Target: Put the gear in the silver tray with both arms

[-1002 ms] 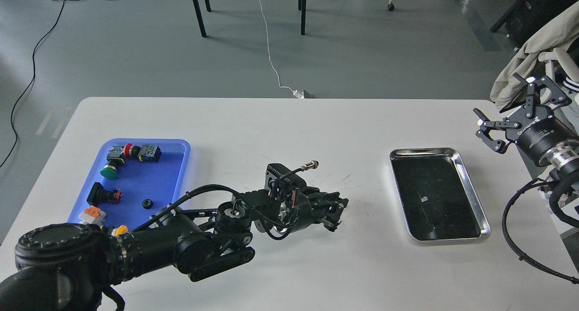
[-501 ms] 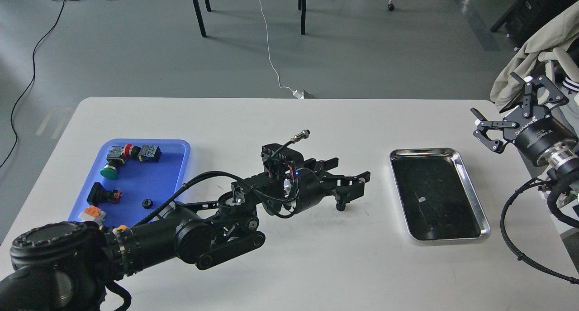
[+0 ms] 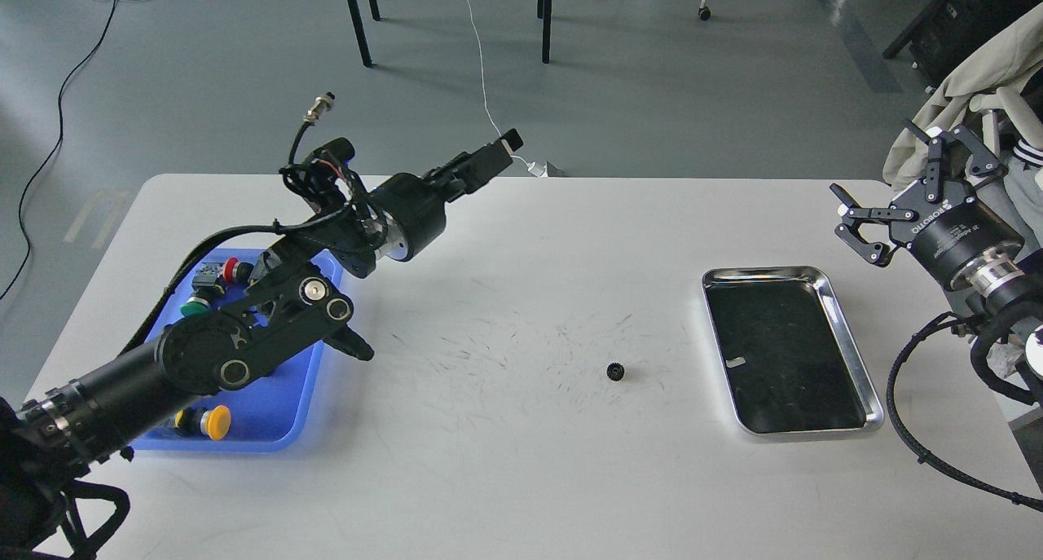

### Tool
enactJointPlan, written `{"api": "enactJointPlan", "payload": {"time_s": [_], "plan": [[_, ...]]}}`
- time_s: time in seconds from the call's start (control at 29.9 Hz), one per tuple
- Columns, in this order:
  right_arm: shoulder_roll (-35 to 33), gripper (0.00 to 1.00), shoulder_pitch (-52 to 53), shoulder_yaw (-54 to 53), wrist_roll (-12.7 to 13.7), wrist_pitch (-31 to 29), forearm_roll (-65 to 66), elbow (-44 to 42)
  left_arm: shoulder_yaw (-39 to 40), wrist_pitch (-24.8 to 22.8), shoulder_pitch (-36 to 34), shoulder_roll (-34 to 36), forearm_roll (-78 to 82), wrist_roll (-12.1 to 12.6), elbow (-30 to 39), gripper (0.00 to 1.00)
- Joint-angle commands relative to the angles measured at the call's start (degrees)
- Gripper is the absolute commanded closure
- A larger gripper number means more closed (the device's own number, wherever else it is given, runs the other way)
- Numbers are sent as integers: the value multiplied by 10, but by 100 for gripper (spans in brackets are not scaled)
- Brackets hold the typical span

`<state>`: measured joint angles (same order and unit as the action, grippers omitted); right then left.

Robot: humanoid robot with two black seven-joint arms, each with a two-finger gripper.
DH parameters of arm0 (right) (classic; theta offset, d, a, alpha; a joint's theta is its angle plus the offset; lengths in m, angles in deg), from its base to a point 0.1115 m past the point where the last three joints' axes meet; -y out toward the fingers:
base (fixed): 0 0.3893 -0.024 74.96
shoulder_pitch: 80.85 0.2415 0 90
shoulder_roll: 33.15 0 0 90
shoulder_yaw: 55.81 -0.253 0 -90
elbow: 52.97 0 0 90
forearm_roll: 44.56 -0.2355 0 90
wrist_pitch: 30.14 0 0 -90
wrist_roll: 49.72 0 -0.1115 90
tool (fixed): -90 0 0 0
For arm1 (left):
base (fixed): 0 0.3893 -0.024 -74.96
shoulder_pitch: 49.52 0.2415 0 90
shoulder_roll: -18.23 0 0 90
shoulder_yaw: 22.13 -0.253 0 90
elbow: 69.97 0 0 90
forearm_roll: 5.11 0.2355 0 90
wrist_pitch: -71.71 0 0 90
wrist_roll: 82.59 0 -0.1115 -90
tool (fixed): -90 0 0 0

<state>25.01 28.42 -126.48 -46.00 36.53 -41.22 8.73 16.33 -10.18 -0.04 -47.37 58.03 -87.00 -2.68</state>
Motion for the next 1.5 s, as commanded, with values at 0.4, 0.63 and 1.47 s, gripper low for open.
{"api": "enactJointPlan", "payload": {"time_s": [0.4,0.63,1.47], "plan": [[-9,1,-9,6,1,0,0,50,125,-64,151,203,-417,-19,89,2],[-10,1,-25,3,1,0,0,65,153,-62,150,114,-449,-34,38,2],[-21,1,-32,-10,-2,0,0,82,29,-209,153,377,-23,-51,146,2]]}}
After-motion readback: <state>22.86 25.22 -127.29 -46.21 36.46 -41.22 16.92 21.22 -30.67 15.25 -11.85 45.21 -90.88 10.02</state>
